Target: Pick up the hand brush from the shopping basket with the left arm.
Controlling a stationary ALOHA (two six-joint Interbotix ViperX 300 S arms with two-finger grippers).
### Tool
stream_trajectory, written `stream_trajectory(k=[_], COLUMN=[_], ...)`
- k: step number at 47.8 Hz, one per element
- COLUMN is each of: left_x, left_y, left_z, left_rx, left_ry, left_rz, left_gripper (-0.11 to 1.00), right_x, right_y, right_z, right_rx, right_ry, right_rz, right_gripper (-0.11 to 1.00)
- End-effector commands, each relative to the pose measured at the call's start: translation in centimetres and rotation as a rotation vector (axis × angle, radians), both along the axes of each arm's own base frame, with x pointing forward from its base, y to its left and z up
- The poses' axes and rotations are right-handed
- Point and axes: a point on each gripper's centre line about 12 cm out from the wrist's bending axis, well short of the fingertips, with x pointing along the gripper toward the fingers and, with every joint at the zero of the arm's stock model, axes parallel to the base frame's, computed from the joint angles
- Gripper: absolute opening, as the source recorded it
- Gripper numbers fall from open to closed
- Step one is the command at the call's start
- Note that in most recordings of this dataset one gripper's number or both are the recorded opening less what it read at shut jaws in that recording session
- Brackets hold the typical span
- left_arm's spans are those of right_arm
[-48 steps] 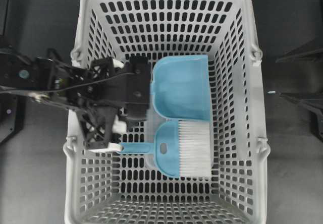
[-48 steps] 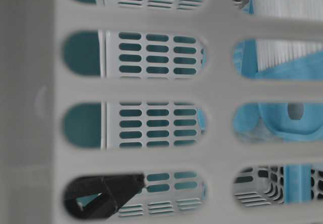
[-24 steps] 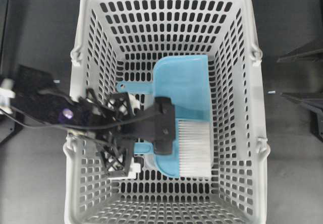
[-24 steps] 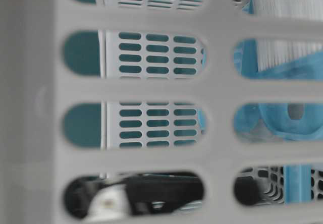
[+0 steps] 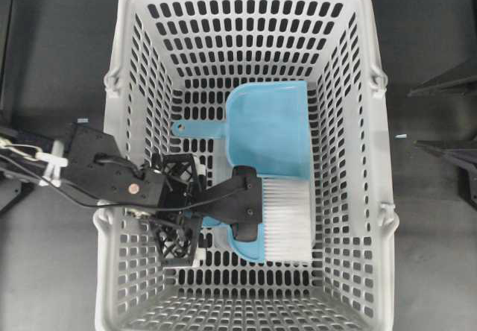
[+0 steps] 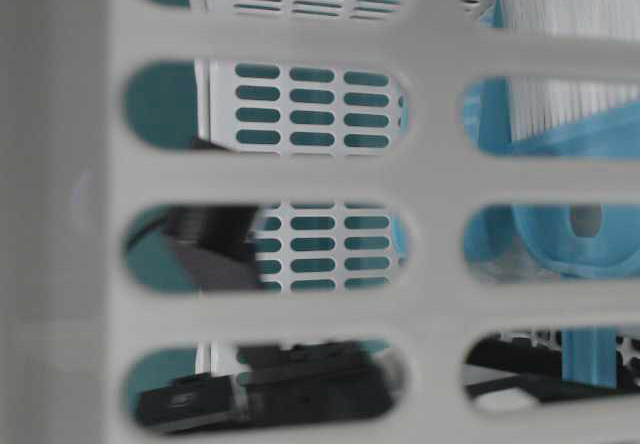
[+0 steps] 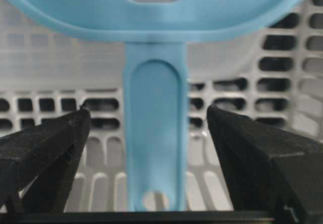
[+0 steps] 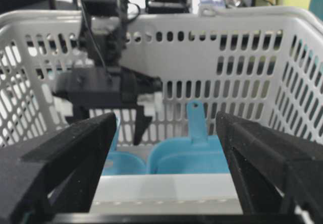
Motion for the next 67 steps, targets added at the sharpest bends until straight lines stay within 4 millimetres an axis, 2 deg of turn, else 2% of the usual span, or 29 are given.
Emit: stream_trajectory(k=[1,16,27,41,44,47,55,67], left_x=[0.6,0.5,0.2,0.6,0.6,0.5,0.5,0.7], left_y=[0.3,0.2,0.3,0.2,0.0,-0.1,-0.4,-0.5], left_z=[0.1,-0.1,-1.1,-1.0,-1.0,-1.1,-1.0,-0.2], left_rx=[-0.007,-0.010,0.000,0.003,0.002,0.003,0.002,-0.001], left_ry=[-0.045,-0.056,-0.037,-0.046,-0.048,-0.045,-0.049,-0.069], left_rz=[0.003,0.001,-0.017,-0.034,-0.037,-0.041,-0.050,-0.052], left_gripper=[0.91,0.90,0.89,0.83,0.77,0.66,0.21,0.23], right_x=[0.1,0.1,0.1,0.1,0.1,0.1,0.0,0.0], right_y=[0.0,0.0,0.0,0.0,0.0,0.0,0.1,0.1], right_z=[0.3,0.2,-0.1,-0.1,0.0,0.0,0.0,-0.1], right_rx=[0.003,0.006,0.006,0.009,0.009,0.009,0.008,0.009], right_ry=[-0.012,-0.015,-0.011,-0.024,-0.029,-0.031,-0.032,-0.026], right_rz=[0.000,0.001,0.001,0.000,0.000,0.000,0.007,0.007], right_gripper=[0.76,0.76,0.76,0.76,0.76,0.76,0.76,0.76])
